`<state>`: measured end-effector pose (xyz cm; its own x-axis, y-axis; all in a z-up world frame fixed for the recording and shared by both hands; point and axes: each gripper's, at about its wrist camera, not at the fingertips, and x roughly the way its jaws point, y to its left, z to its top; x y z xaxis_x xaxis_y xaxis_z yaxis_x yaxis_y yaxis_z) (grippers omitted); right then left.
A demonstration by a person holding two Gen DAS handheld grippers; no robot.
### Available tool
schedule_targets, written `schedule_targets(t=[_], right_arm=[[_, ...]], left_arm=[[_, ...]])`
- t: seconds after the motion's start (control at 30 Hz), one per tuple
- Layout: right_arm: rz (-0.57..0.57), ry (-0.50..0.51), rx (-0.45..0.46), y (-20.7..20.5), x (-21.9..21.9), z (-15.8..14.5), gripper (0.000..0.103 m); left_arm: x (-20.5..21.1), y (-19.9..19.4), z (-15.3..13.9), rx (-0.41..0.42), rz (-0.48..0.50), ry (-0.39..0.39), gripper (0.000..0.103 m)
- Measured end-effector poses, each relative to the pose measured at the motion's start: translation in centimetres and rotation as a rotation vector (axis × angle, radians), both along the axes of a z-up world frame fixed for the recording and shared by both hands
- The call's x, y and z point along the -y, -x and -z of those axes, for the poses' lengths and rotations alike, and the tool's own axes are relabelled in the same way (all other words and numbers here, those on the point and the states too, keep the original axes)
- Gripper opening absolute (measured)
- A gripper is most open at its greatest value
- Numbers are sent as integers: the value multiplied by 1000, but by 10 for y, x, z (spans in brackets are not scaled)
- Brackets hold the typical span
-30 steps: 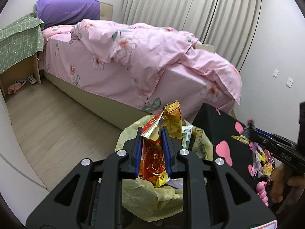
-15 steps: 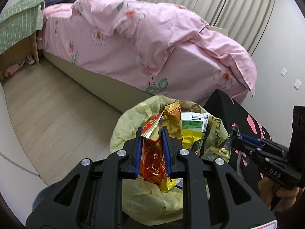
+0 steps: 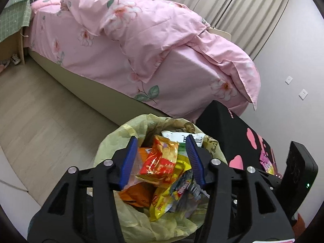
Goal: Collect trash
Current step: 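Carry both wrappers over the trash bag and open both tools to release them, then move both tools back over the table toward the red can and pink wrappers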
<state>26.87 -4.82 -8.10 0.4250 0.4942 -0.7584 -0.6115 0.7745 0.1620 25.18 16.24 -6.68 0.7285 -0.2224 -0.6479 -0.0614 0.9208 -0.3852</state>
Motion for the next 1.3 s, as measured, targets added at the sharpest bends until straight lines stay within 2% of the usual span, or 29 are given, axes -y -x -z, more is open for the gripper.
schedule_targets(t=[0.1,0.27,0.4,0.47,0.53,0.67,0.77,0.9,1.03,1.13,1.23,1.3], right_arm=[[20,-27,3,4,12,-6,60],[99,-45,62,22,58,-31,60],[206,-54,127,47,111,-50,61],[266,-66,162,61,138,-57,67],[318,-87,197,81,172,-65,68],[385,-99,204,106,223,-70,73],[427,-28,198,127,257,-69,73],[523,53,282,160,298,-67,73],[583,102,261,177,333,-55,73],[649,125,260,184,353,-47,73],[677,90,229,191,373,-35,73],[689,86,227,195,382,-29,73]], left_arm=[[-2,8,-8,19,-39,-25,53],[4,30,-36,91,-62,-97,55],[23,42,-49,139,-1,-81,56],[41,47,-54,174,52,-67,55],[60,52,-55,208,98,-61,55],[97,55,-52,213,184,-40,56],[133,56,-51,208,269,-70,56],[180,58,-50,223,389,-79,56],[226,57,-43,210,498,-74,56],[262,56,-35,207,594,-99,56],[293,55,-22,206,693,-135,56],[310,53,-13,180,738,-126,56]])
